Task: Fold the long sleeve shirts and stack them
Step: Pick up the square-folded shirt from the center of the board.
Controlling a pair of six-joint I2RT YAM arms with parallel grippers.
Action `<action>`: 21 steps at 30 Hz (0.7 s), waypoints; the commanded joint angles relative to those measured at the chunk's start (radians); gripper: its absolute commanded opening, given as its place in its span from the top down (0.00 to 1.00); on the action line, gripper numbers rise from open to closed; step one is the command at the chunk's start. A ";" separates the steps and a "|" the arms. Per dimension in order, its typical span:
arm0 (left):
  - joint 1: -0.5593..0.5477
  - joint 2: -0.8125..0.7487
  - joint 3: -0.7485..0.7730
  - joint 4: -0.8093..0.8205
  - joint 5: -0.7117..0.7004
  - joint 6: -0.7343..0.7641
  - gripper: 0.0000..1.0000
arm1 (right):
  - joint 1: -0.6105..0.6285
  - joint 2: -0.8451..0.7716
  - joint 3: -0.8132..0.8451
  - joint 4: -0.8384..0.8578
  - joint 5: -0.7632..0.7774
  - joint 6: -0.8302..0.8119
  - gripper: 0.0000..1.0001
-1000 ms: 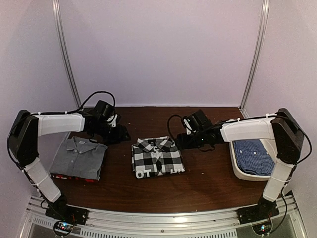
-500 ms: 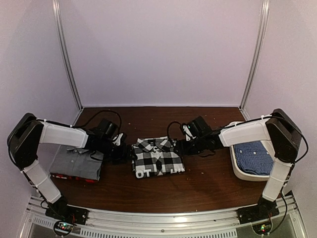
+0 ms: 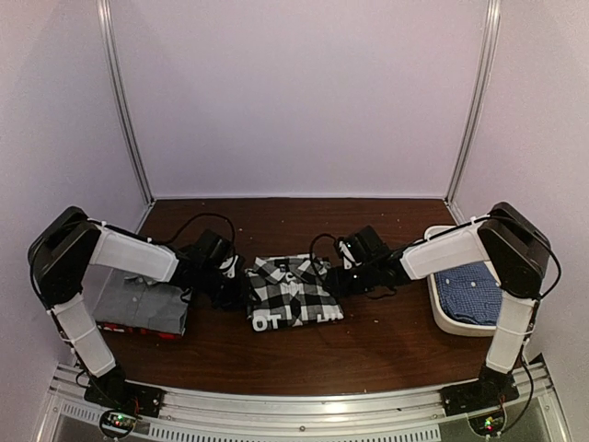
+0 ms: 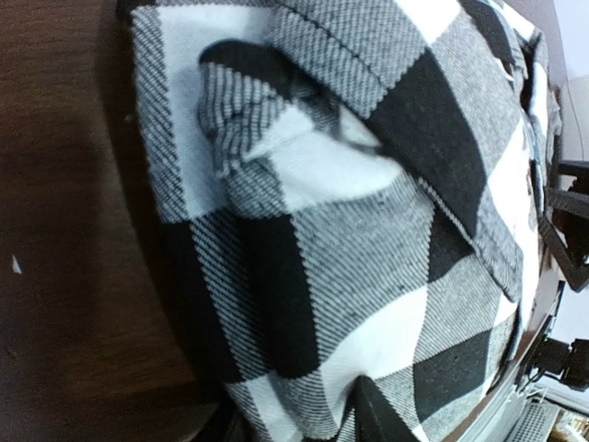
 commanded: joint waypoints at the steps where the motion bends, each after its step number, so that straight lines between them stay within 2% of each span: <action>1: -0.017 0.040 0.003 0.020 -0.042 -0.039 0.69 | 0.020 0.022 -0.025 0.002 0.000 0.038 0.48; 3: -0.021 0.042 0.008 0.031 -0.044 -0.052 0.74 | 0.029 0.024 -0.025 0.016 -0.006 0.049 0.52; 6: -0.025 0.040 0.027 0.032 -0.044 -0.064 0.87 | 0.038 0.022 -0.019 0.036 -0.016 0.067 0.63; 10: -0.026 0.025 0.059 0.004 -0.057 -0.052 1.00 | 0.045 0.008 -0.018 0.060 -0.039 0.097 0.81; 14: -0.026 0.003 0.101 -0.056 -0.087 -0.030 1.00 | 0.055 -0.015 -0.014 0.075 -0.060 0.122 0.99; 21: -0.024 -0.074 0.169 -0.198 -0.150 0.037 1.00 | 0.089 -0.093 0.014 0.066 -0.050 0.155 1.00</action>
